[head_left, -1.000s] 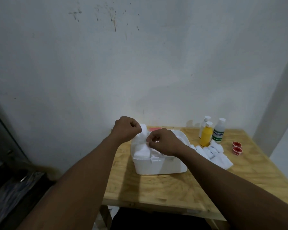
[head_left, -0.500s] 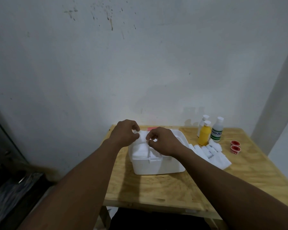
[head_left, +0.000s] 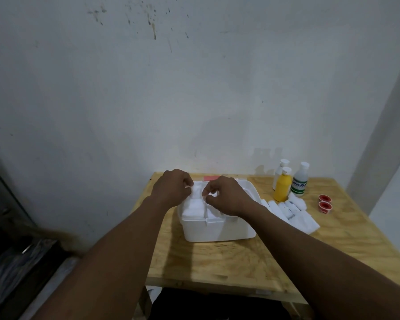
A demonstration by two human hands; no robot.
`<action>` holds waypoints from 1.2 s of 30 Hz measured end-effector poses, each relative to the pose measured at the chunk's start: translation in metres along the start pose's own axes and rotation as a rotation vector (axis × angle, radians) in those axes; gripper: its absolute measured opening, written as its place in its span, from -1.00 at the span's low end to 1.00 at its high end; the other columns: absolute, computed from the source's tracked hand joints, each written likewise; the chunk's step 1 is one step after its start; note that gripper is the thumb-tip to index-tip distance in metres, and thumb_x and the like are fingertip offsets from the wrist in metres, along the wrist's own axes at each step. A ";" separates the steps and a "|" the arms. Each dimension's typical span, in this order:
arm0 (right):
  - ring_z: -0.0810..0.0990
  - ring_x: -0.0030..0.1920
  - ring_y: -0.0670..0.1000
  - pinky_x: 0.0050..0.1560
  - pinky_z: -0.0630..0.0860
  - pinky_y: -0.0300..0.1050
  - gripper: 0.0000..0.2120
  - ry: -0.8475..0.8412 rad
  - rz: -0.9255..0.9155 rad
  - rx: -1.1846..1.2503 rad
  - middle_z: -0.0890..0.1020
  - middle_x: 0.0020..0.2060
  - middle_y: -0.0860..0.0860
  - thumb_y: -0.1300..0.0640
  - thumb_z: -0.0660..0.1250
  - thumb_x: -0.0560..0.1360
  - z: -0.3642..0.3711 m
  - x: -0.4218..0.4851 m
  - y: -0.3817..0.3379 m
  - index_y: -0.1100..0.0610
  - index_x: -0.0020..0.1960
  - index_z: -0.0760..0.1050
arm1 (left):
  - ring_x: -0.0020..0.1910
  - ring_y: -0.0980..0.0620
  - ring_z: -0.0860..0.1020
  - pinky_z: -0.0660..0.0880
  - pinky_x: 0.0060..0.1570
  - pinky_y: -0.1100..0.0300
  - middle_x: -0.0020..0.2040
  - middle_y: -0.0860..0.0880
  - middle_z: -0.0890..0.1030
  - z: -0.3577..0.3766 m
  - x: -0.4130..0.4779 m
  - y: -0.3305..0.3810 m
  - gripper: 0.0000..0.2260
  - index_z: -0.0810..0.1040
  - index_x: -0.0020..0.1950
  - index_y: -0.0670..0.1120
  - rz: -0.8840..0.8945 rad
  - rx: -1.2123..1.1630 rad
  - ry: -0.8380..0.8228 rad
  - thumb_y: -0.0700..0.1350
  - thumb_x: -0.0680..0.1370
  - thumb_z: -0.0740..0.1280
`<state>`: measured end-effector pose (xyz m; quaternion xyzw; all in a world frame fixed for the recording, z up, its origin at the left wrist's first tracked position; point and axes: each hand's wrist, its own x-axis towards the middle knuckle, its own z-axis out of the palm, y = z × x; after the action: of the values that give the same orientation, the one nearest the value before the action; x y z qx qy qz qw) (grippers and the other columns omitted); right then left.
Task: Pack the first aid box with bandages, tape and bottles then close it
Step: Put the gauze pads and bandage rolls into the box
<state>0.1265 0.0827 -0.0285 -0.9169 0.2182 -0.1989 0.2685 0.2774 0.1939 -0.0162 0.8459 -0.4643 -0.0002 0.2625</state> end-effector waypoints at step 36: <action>0.52 -0.27 0.07 -0.37 0.51 -0.13 -0.75 -0.222 0.642 0.138 0.54 -0.22 0.15 0.16 0.41 0.48 -0.141 -0.110 0.186 0.37 -0.01 0.55 | 0.10 -0.10 0.61 0.60 -0.09 0.02 0.17 -0.07 0.62 0.171 0.041 0.231 -0.65 0.58 0.29 0.00 0.600 0.417 -0.361 -0.19 0.50 0.37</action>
<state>-0.0867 -0.0603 -0.0545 -0.7973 0.4509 -0.0177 0.4009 0.0779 -0.0139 -0.0514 0.6942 -0.7193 0.0220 -0.0122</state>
